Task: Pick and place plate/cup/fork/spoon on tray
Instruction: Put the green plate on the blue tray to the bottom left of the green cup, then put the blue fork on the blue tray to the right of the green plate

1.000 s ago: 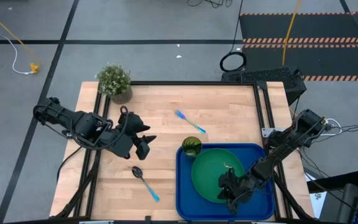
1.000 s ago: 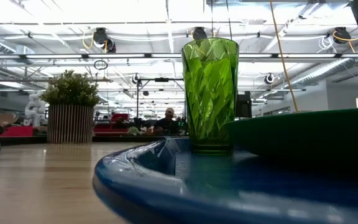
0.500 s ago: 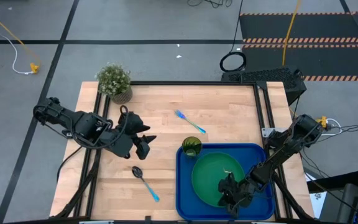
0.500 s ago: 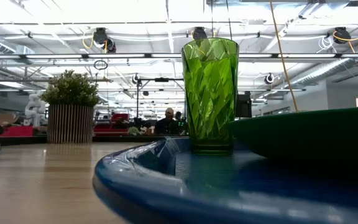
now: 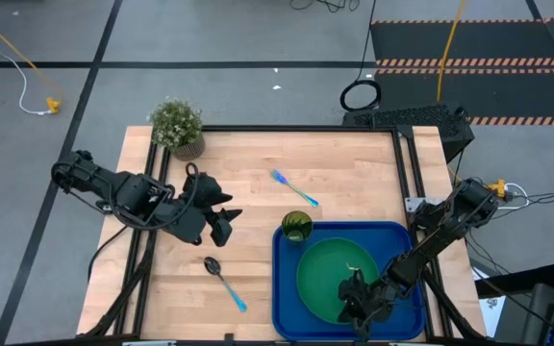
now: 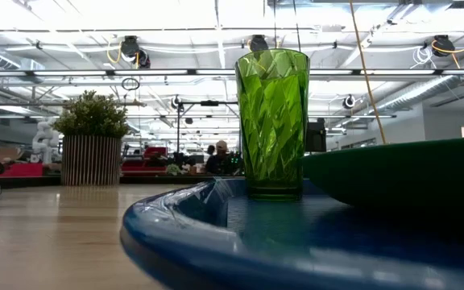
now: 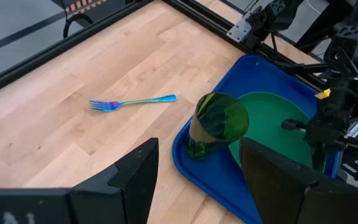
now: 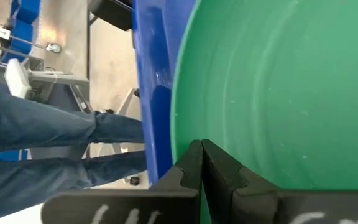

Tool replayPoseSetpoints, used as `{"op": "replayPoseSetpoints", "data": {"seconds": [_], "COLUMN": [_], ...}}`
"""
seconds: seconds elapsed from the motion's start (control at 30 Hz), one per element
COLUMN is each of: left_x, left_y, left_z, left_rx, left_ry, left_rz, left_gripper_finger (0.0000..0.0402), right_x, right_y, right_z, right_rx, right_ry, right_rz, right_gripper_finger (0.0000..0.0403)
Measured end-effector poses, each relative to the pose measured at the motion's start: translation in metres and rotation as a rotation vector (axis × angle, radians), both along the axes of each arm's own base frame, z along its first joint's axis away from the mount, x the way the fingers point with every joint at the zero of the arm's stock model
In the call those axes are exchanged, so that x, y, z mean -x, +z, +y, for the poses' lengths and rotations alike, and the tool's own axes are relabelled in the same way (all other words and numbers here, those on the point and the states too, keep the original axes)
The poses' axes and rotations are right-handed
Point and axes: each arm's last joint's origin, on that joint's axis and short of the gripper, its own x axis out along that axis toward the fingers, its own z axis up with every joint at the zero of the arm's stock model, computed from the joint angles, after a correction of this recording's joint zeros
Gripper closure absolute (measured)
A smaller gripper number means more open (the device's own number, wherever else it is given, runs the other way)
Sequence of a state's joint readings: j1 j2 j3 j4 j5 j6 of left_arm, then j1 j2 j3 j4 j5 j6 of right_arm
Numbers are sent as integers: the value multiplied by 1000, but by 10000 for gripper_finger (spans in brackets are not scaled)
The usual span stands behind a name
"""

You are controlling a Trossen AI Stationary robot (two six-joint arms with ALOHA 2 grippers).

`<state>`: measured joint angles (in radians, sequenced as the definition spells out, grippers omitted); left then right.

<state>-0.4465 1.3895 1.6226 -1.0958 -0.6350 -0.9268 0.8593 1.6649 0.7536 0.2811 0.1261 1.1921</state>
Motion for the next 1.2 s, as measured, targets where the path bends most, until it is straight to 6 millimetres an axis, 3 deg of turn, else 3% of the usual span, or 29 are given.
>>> {"op": "replayPoseSetpoints", "data": {"seconds": [0.4,0.97,1.2], "left_x": [0,-3,6], "left_y": [0,-3,-4], "left_z": [1,19,27], "left_rx": [-9,-3,-1], "left_ry": [-5,83,120], "left_rz": [4,46,91], "left_gripper_finger": [179,179,179], "right_x": [4,3,-2], "right_y": [33,95,115], "right_z": [-17,-81,-105], "right_rx": [-13,-49,-69], "right_ry": [-29,-179,-363], "right_rz": [-23,-119,-217], "right_gripper_finger": [403,403,403]}}
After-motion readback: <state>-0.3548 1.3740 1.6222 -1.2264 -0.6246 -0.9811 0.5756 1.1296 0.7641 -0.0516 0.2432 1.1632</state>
